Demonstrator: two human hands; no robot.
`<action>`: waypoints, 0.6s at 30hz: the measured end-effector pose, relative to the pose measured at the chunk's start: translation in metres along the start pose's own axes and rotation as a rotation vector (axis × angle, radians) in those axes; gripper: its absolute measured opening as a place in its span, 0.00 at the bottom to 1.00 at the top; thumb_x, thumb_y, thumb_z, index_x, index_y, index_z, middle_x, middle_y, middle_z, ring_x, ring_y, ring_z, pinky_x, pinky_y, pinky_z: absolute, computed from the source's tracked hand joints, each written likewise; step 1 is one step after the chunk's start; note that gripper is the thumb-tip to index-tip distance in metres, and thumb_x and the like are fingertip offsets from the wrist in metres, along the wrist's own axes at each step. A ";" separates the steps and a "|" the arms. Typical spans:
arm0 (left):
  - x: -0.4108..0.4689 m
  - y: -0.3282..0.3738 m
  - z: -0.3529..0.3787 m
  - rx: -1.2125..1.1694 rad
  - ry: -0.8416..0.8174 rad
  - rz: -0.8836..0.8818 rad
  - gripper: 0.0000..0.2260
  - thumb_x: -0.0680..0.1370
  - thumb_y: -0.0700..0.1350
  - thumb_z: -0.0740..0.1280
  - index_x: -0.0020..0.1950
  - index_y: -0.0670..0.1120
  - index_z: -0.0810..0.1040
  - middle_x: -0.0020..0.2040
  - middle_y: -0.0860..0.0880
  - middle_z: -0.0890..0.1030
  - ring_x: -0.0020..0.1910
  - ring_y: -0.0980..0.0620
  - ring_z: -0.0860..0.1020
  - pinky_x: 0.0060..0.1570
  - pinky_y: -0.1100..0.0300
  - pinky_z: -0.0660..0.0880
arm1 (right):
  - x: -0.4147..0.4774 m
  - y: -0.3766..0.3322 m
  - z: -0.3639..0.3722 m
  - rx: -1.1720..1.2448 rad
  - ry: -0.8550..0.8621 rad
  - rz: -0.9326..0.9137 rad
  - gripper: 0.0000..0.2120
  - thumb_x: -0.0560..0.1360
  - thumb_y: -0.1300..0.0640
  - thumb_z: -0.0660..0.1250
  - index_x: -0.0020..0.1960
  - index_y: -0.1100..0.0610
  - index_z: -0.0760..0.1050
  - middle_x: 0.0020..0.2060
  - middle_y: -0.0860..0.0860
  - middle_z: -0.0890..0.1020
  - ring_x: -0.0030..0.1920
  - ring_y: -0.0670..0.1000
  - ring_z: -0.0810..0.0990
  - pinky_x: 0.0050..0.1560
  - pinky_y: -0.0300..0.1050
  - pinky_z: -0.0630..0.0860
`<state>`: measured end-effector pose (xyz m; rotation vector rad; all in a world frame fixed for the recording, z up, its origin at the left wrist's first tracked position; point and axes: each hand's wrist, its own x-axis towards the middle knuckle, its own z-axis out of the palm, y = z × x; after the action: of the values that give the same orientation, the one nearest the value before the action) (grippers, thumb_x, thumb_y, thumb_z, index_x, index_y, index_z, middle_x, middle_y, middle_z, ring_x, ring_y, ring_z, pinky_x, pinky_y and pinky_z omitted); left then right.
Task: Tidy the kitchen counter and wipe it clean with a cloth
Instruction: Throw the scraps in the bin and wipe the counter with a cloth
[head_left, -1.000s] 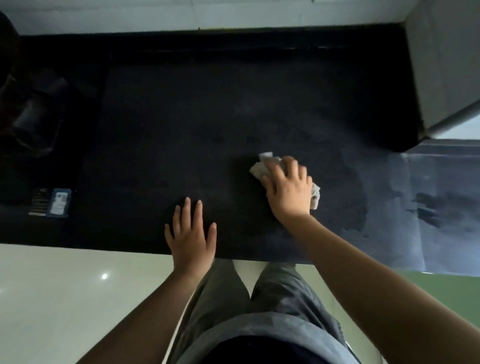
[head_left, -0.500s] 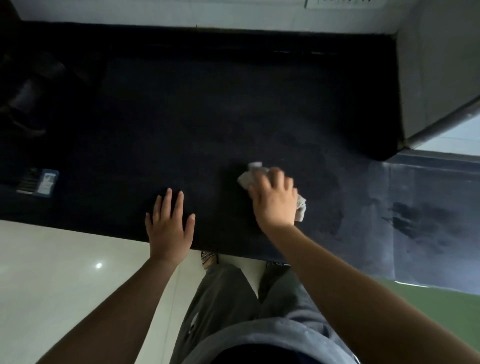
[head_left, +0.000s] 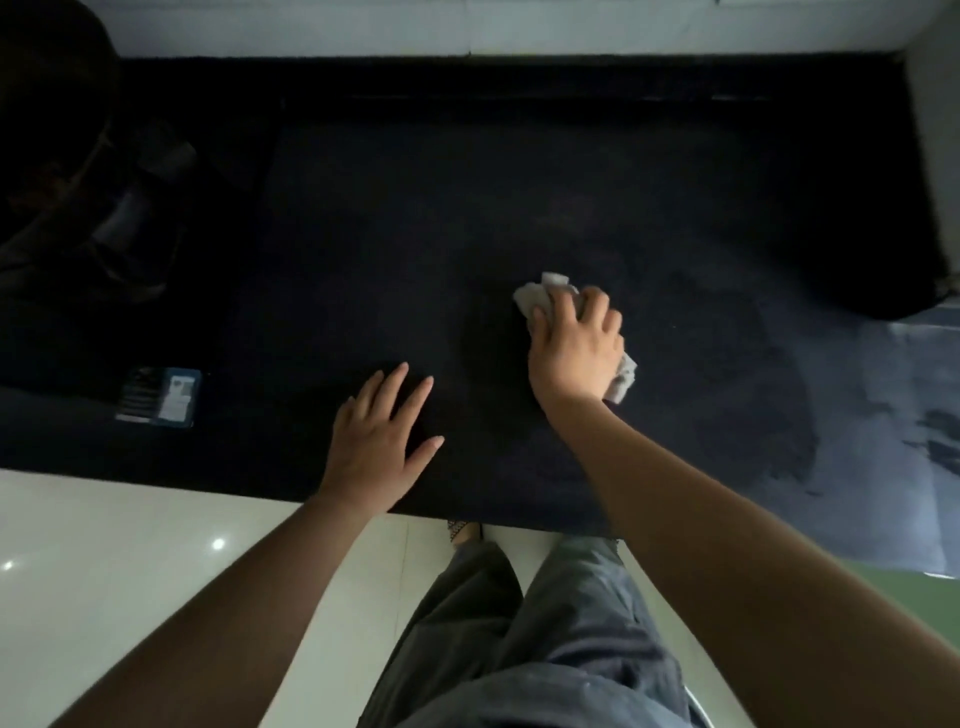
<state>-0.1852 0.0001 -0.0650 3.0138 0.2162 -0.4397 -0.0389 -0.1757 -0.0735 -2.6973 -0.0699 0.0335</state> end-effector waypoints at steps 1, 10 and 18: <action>0.006 -0.009 -0.003 0.022 -0.004 0.018 0.30 0.75 0.63 0.52 0.75 0.51 0.58 0.76 0.44 0.60 0.73 0.40 0.60 0.66 0.39 0.64 | 0.002 -0.017 0.008 -0.003 -0.018 -0.024 0.18 0.79 0.48 0.56 0.66 0.52 0.67 0.64 0.58 0.68 0.58 0.62 0.69 0.54 0.58 0.69; 0.009 -0.029 0.006 -0.121 0.027 0.060 0.31 0.75 0.63 0.52 0.75 0.50 0.59 0.76 0.44 0.59 0.75 0.41 0.57 0.67 0.36 0.57 | -0.090 -0.015 0.008 -0.037 -0.131 -0.433 0.17 0.76 0.45 0.58 0.61 0.50 0.72 0.60 0.56 0.74 0.51 0.59 0.74 0.45 0.53 0.74; 0.003 -0.028 0.003 -0.148 0.013 0.121 0.30 0.75 0.62 0.52 0.73 0.49 0.63 0.75 0.44 0.62 0.73 0.40 0.60 0.65 0.37 0.62 | -0.042 0.006 -0.007 -0.055 0.077 0.179 0.17 0.77 0.47 0.58 0.63 0.51 0.69 0.63 0.58 0.68 0.58 0.63 0.68 0.53 0.57 0.68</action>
<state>-0.1871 0.0275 -0.0706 2.8655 0.0640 -0.3751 -0.0807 -0.1868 -0.0690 -2.7484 0.1968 -0.0183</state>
